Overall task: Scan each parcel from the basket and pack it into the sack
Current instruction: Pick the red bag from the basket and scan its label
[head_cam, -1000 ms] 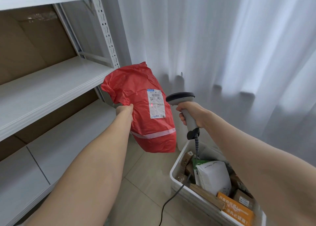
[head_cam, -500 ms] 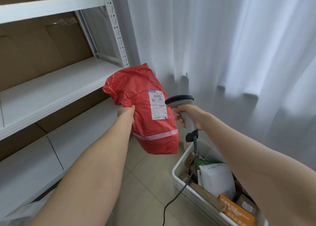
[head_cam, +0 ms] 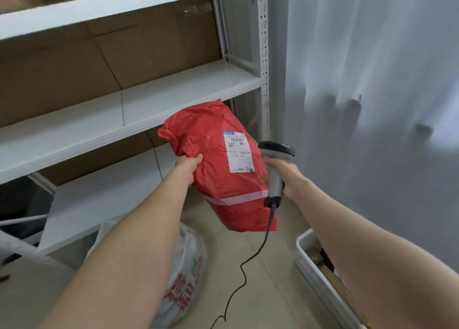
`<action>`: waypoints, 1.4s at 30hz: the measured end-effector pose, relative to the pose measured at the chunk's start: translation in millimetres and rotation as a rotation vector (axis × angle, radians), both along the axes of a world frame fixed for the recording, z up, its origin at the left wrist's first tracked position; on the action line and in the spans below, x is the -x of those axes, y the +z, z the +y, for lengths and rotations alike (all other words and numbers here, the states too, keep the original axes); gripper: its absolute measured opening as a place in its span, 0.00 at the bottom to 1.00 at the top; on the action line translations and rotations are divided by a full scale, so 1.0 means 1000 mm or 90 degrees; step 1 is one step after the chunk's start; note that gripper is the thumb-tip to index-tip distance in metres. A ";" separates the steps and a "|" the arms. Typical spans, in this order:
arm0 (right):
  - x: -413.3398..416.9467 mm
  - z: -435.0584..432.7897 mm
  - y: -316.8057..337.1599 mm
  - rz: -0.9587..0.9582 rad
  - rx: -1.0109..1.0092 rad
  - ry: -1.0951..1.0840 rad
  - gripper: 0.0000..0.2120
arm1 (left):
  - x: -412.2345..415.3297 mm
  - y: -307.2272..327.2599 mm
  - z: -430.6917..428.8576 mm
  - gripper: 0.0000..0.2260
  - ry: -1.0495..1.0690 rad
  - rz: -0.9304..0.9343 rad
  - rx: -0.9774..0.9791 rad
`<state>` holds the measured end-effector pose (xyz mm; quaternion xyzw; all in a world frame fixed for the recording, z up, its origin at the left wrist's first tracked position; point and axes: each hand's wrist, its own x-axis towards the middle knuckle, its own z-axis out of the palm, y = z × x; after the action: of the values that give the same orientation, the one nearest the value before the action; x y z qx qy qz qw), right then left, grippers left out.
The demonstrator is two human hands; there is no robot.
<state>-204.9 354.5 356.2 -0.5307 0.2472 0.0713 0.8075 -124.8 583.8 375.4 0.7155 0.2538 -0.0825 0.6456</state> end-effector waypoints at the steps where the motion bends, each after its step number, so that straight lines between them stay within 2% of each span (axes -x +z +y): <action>1: -0.003 0.016 -0.001 0.003 -0.011 0.017 0.17 | 0.003 0.002 0.017 0.21 0.013 0.005 0.001; 5: -0.018 0.082 -0.005 0.013 -0.059 0.107 0.19 | 0.009 0.002 0.086 0.20 0.067 -0.022 -0.021; 10: -0.035 0.173 -0.015 0.022 -0.057 0.150 0.20 | 0.012 -0.013 0.183 0.16 0.138 -0.057 -0.089; 13: -0.046 0.232 -0.028 0.035 -0.058 0.158 0.18 | 0.009 -0.024 0.247 0.15 0.167 -0.082 -0.125; 18: -0.069 0.342 -0.062 0.089 -0.083 0.136 0.20 | -0.014 -0.056 0.353 0.14 0.180 -0.087 -0.200; 24: -0.083 0.434 -0.119 0.195 -0.144 0.071 0.21 | -0.049 -0.108 0.435 0.12 0.129 -0.056 -0.310; 28: -0.078 0.448 -0.158 0.256 -0.150 0.016 0.21 | -0.058 -0.152 0.449 0.11 0.056 -0.020 -0.331; 32: -0.071 0.454 -0.199 0.267 -0.131 -0.005 0.20 | -0.050 -0.203 0.450 0.11 -0.024 0.007 -0.362; 36: -0.059 0.465 -0.250 0.285 -0.107 -0.017 0.17 | -0.037 -0.263 0.451 0.14 -0.117 0.064 -0.385; 38: -0.053 0.471 -0.275 0.298 -0.094 -0.030 0.16 | -0.036 -0.289 0.451 0.16 -0.172 0.084 -0.436; 42: -0.052 0.488 -0.323 0.298 -0.091 -0.097 0.19 | -0.049 -0.338 0.460 0.29 -0.265 0.089 -0.456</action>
<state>-153.4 842.4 33.5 -0.4211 0.4607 0.1485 0.7670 -75.4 1044.3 37.0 0.9235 0.1595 -0.1664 0.3067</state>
